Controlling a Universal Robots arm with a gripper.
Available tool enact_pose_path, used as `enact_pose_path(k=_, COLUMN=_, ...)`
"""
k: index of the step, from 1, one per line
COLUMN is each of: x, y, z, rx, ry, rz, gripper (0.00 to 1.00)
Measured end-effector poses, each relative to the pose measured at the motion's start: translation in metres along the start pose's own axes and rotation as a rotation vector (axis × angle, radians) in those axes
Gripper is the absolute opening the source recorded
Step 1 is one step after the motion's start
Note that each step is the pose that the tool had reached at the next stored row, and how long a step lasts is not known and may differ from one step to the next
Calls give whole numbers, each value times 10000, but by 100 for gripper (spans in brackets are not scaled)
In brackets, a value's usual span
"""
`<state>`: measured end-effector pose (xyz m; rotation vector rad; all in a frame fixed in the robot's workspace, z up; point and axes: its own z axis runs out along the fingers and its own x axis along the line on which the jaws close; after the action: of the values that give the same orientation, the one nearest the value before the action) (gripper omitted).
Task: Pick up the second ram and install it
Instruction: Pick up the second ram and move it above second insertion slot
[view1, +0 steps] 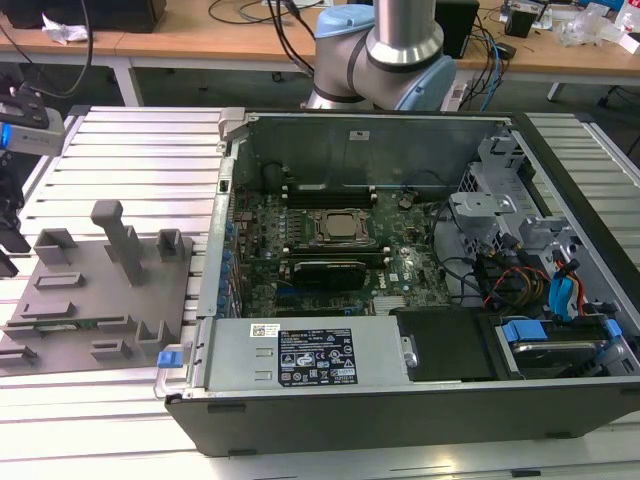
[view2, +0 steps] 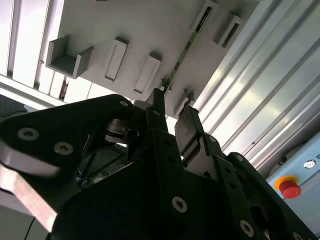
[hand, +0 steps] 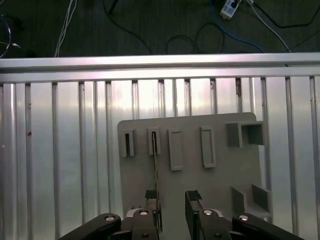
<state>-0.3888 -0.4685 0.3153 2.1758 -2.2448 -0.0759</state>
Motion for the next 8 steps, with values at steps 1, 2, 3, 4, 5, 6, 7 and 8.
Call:
enact_pose_path(k=1, x=1, y=-1, z=19, rx=0, ry=0, rz=0, gripper=36)
enact_pose_path(k=2, x=1, y=-1, z=36, rx=-1, ry=1, rz=0, gripper=36)
enact_pose_path(k=3, x=1, y=-2, z=44, rx=-1, ry=1, rz=0, gripper=36)
enact_pose_path(k=4, x=1, y=-2, z=51, rx=-1, ry=1, rz=0, gripper=36)
enact_pose_path(k=5, x=2, y=-3, z=66, rx=-1, ry=1, rz=0, gripper=36)
enact_pose_path(k=6, x=2, y=-3, z=74, rx=-1, ry=1, rz=0, gripper=36)
enact_pose_path(k=7, x=2, y=-4, z=81, rx=-1, ry=1, rz=0, gripper=36)
enact_pose_path(k=8, x=2, y=-4, z=89, rx=0, ry=1, rz=0, gripper=36)
